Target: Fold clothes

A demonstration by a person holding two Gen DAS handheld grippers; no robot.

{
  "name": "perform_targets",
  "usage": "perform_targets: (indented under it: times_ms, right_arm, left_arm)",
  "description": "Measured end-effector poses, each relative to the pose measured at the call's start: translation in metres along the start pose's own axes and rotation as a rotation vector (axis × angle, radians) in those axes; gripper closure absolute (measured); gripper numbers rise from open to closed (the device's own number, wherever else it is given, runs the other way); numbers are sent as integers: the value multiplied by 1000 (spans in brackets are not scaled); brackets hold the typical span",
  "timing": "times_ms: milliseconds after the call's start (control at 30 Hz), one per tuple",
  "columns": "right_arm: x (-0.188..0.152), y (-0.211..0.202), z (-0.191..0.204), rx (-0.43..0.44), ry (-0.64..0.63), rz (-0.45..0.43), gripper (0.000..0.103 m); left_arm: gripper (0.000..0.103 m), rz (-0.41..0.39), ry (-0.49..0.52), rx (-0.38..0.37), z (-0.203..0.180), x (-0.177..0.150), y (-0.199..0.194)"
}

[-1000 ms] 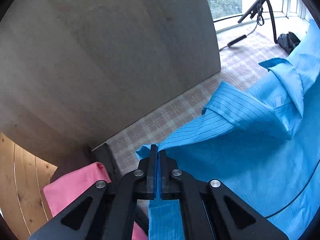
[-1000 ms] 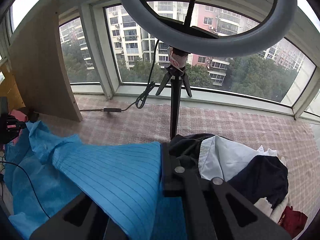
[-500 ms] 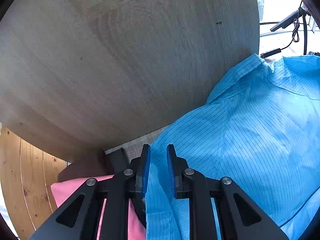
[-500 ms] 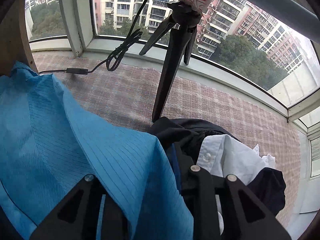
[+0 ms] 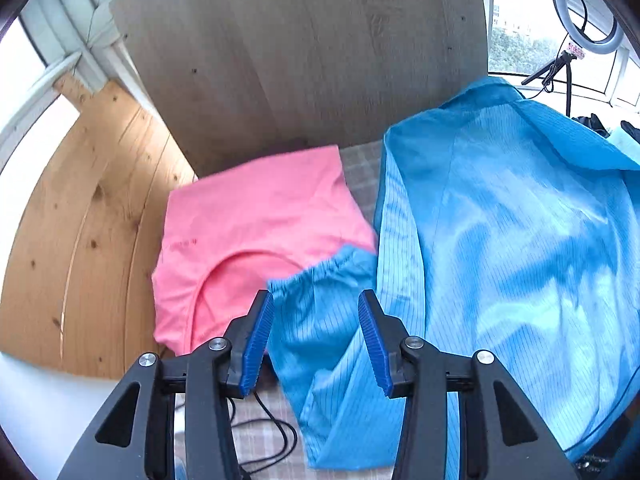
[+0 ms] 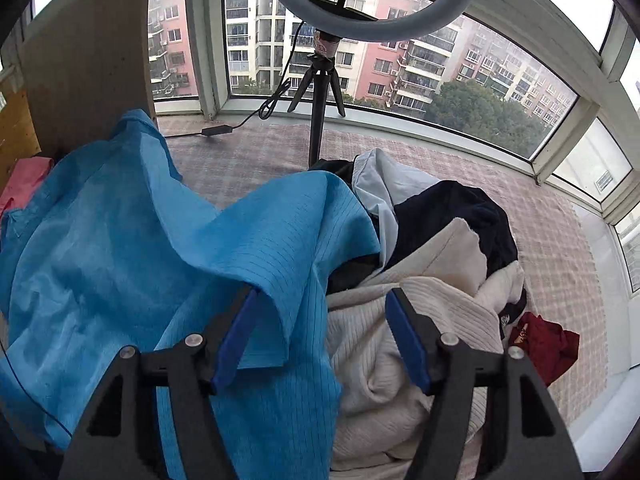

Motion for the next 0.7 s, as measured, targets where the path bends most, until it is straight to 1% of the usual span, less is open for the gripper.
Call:
perform_targets:
  times_ms: [167,233,300,333,367,400,433,467,500,533,567,600,633,667,700]
  right_arm:
    - [-69,8,14,53,90,38,38]
    - [-96,11,20,74,126,53,38]
    - [-121,17,28,87,150,79,38]
    - [-132,21,33,89,156,98,38]
    - [-143,25,38,90,161,117,38]
    - [-150,31,42,94,159,132,38]
    - [-158,37,46,98,157,148,38]
    - [-165,43,50,101,155,164,38]
    - [-170,49,52,85,133,182,38]
    - [-175,55,54,69,111,200,38]
    - [-177,59,49,21,92,216,44]
    - [-180,62,43,-28,73,233,53]
    - [-182,66,38,-77,55,250,76]
    - [-182,63,25,-144,58,253,83]
    - [-182,55,9,-184,101,237,89]
  left_arm:
    - [59,83,21,-54,-24,-80,29]
    - [57,118,44,-41,-39,-98,44]
    - [57,143,70,-40,-53,-108,57]
    - [61,149,89,-22,-57,-110,65]
    - [71,155,108,-2,-60,-113,73]
    - [96,170,113,-3,-62,-114,79]
    - [102,185,94,-26,-63,-114,82]
    - [102,185,70,-46,-60,-111,81]
    - [102,174,53,-47,-55,-107,78]
    - [102,153,44,-26,-47,-101,72]
    - [102,130,37,15,-34,-95,65]
    - [102,122,22,69,-18,-91,60]
    - [97,115,6,123,-1,-86,55]
    - [95,125,-14,155,15,-85,51]
    - [91,125,-32,164,28,-84,46]
Point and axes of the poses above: each gripper's, at about its wrist camera, not at the fingertips, and y roughly the way its jaws point, z to its left, x to its top, the point moved 7 cm from there along y, roughly the way its jaws point, and after that the axes turned 7 degrees about x, right-handed, at the moved point
